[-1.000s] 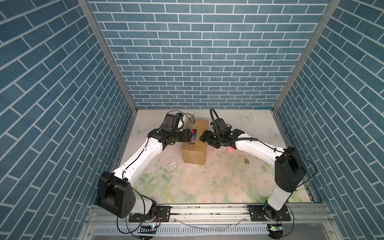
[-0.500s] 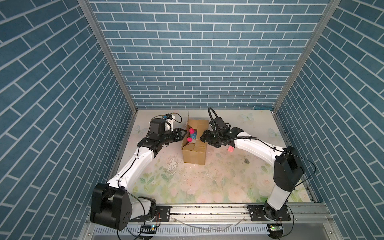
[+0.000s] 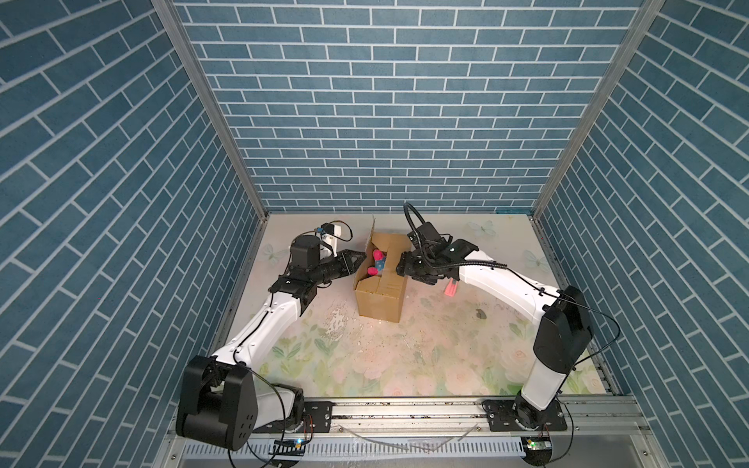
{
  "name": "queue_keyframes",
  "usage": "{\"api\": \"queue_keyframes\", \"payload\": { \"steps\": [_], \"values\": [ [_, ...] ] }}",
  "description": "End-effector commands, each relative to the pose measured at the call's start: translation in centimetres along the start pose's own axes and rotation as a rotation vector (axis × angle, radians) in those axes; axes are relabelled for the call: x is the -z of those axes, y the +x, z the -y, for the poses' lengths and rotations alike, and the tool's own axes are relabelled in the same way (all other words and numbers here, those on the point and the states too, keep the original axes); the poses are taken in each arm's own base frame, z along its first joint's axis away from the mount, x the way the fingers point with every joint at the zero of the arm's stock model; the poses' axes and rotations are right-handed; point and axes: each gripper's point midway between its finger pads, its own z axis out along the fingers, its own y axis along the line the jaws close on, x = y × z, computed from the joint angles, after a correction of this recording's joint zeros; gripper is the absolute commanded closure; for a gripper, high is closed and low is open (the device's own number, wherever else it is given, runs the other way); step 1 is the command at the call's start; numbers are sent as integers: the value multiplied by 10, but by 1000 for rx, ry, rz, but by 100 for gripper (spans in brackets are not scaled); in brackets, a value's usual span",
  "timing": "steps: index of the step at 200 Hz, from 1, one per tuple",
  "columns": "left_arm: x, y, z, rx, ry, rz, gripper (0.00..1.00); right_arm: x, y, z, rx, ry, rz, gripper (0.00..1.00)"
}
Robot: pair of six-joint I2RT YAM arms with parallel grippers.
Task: Unpack the express box
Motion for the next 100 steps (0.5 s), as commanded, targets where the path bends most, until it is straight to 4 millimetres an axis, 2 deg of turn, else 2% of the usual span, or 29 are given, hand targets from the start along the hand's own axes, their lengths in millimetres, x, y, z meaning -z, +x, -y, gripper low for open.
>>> {"api": "queue_keyframes", "payload": {
  "steps": [1, 34, 38, 49, 67, 74, 100],
  "values": [
    [1, 28, -32, 93, -93, -57, 76, 10, 4, 19, 82, 155, -26, 27],
    [7, 27, -29, 133, -72, -5, 77, 23, -8, -2, 134, 183, -1, 18],
    [8, 28, -30, 140, -74, -1, 77, 24, -9, -5, 140, 183, 0, 13],
    [11, 28, -28, 148, -70, 15, 77, 27, -13, -13, 153, 182, 8, 9],
    [16, 21, -20, 152, -52, 48, 78, 32, -20, -27, 170, 181, 31, 5],
    [18, 27, -23, 162, -58, 45, 78, 34, -21, -32, 177, 179, 40, 5],
    [25, 23, -17, 152, -55, 67, 78, 36, -24, -36, 174, 176, 57, 3]
  ]
}}
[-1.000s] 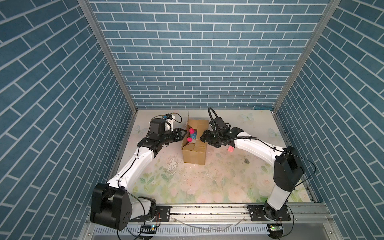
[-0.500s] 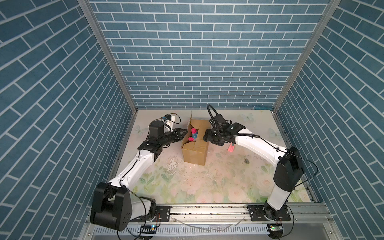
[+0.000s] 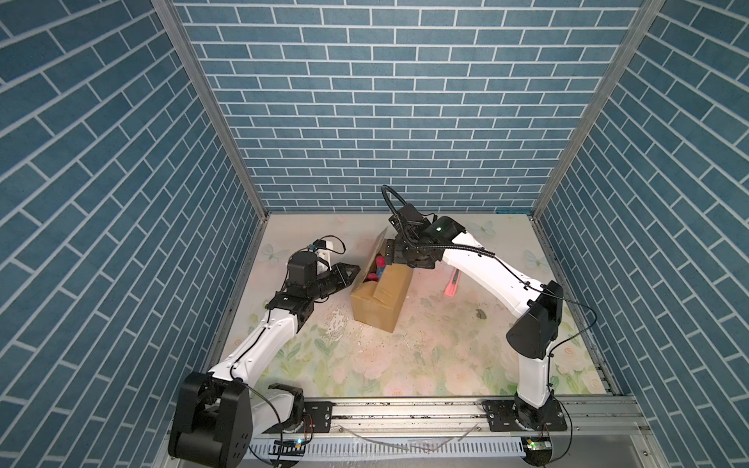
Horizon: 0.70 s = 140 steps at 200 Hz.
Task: Unpack the express box
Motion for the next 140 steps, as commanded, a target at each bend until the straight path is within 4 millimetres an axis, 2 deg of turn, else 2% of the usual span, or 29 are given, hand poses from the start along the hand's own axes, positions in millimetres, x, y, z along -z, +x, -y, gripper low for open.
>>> {"api": "queue_keyframes", "payload": {
  "steps": [1, 47, 58, 92, 108, 140],
  "values": [
    [8, -5, 6, 4, 3, 33, 78, 7, 2, 10, 24, 66, 0, 3],
    [15, -5, 14, -7, 7, 51, 78, 9, 9, 14, 28, 87, -28, 1],
    [15, -4, 17, -9, 16, 51, 75, 9, 12, 15, 35, 100, -37, 1],
    [22, -1, 24, -43, 17, 34, 59, 2, 18, 23, 42, 156, -70, 1],
    [27, -6, 32, -76, 21, 38, 58, -2, 17, 21, 40, 161, -76, 1],
    [28, -2, 30, -86, 13, 23, 58, -9, 15, 19, 43, 180, -91, 1]
  ]
}}
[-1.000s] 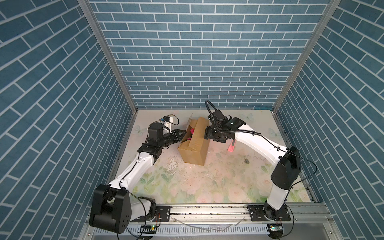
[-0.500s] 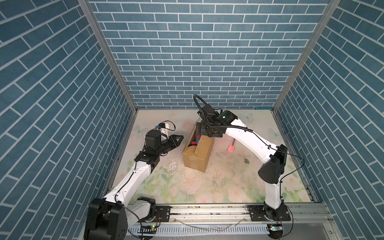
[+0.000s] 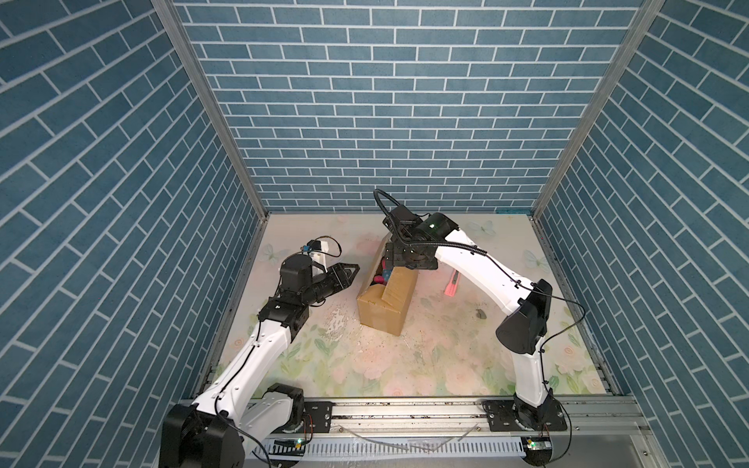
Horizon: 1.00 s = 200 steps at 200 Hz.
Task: Unpack the express box
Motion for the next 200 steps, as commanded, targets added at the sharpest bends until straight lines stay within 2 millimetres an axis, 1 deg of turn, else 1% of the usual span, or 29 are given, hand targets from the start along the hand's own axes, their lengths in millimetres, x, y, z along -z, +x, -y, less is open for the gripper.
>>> {"api": "queue_keyframes", "payload": {
  "steps": [1, 33, 56, 58, 63, 89, 107, 108, 110, 120, 158, 185, 200],
  "values": [
    [4, 0, 6, -39, 6, -9, 58, -2, 1, 3, 1, 51, -18, 1],
    [3, 1, 6, -43, 9, -9, 58, -5, -1, 6, 3, 87, -32, 1],
    [3, 2, 4, -51, 3, -9, 58, 6, -3, 13, -2, 115, -20, 1],
    [3, 2, 4, -52, 2, -8, 58, -3, -1, 14, 2, 133, -32, 1],
    [3, 2, 4, -53, 2, -10, 58, -5, 1, 17, 4, 152, -39, 1],
    [-1, 1, 3, -55, 7, -13, 58, 5, 2, 32, 7, 213, -32, 5],
    [-3, 1, 3, -55, 10, -16, 58, 6, 5, 41, 10, 256, -39, 7],
    [-3, 1, 3, -55, 10, -15, 58, 12, 4, 41, 7, 247, -29, 7],
    [-3, 1, 2, -53, 10, -16, 58, 17, 3, 43, 2, 243, -21, 7],
    [-4, 0, 3, -53, 12, -13, 58, 23, 3, 45, 1, 241, -15, 8],
    [-4, -3, 7, -56, 27, -7, 57, 33, 3, 50, -5, 235, -6, 17],
    [-4, -3, 16, -75, 51, -35, 47, 35, 3, 50, -2, 232, -7, 28],
    [-4, -1, 24, -111, 55, -65, 39, 36, 3, 53, -1, 238, -7, 40]
  ]
}}
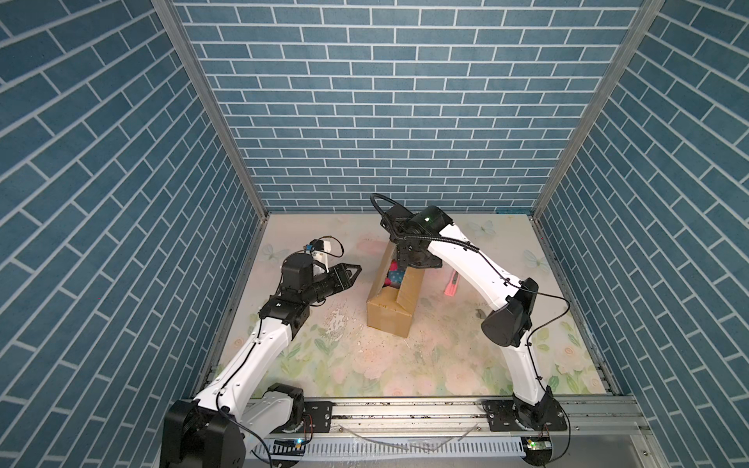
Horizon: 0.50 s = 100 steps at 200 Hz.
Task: Unpack the express box
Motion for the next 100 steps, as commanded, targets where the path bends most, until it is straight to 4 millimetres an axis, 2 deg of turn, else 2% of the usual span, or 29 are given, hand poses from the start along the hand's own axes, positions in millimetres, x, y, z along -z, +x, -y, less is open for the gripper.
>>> {"api": "queue_keyframes", "payload": {
  "steps": [1, 24, 57, 77, 100],
  "values": [
    [2, -5, 24, -75, 46, -29, 39, 16, 3, 18, -18, 31, 10, 40],
    [3, -4, 43, -158, 53, -78, 27, 18, 5, 23, -13, 42, 7, 59],
    [1, 5, 71, -274, 60, -182, 18, 17, 9, 29, -18, 49, 4, 72],
    [-4, 14, 82, -339, 36, -254, 17, 15, 12, 31, -28, 39, 3, 78],
    [-13, 21, 82, -368, 1, -312, 17, 13, 15, 35, -45, 25, 6, 85]
  ]
}}
